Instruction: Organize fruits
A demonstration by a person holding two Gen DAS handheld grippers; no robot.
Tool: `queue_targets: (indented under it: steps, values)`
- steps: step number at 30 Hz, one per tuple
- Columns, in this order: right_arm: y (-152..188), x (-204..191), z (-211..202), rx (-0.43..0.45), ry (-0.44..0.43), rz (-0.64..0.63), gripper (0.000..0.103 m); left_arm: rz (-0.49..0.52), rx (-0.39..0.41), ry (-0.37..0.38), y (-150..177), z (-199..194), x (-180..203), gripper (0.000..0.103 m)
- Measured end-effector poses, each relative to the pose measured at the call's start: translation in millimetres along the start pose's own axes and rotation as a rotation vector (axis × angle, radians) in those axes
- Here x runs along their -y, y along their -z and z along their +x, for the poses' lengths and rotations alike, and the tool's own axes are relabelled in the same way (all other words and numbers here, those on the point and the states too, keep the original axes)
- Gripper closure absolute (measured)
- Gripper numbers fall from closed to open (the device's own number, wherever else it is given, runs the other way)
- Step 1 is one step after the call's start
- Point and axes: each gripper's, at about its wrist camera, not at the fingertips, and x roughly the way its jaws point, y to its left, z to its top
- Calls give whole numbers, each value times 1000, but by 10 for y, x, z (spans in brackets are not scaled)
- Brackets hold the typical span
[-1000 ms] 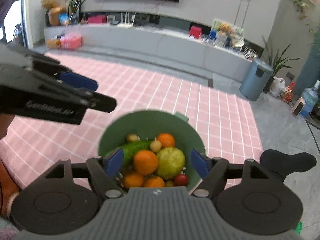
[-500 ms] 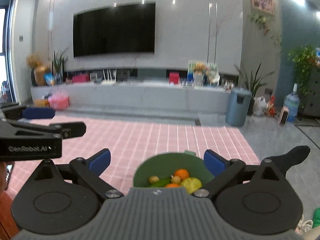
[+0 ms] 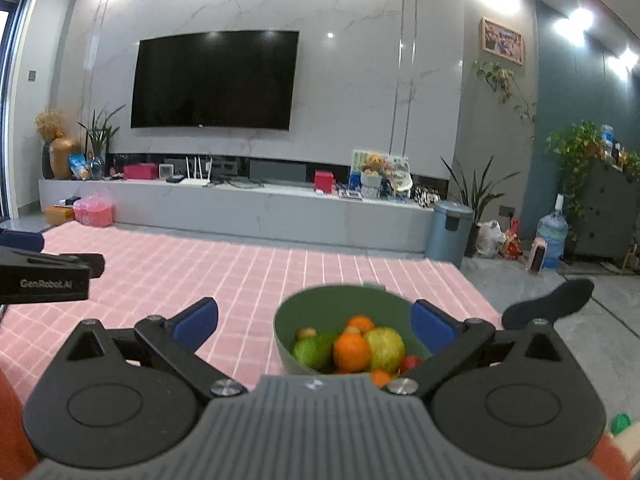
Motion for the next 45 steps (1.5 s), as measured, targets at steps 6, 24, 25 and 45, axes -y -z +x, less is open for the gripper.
queue_targets:
  steps: [6, 24, 25, 45]
  values:
    - [202, 70, 126, -61, 29, 56, 5, 22, -57, 6, 83, 73, 18, 10]
    - [303, -16, 261, -99, 14, 35, 5, 12, -142, 46, 302, 35, -58, 10]
    - [303, -14, 260, -98, 14, 35, 5, 14, -143, 46, 302, 34, -59, 10]
    - [324, 20, 304, -106, -2, 40, 5, 10, -138, 39, 258, 28, -77, 10]
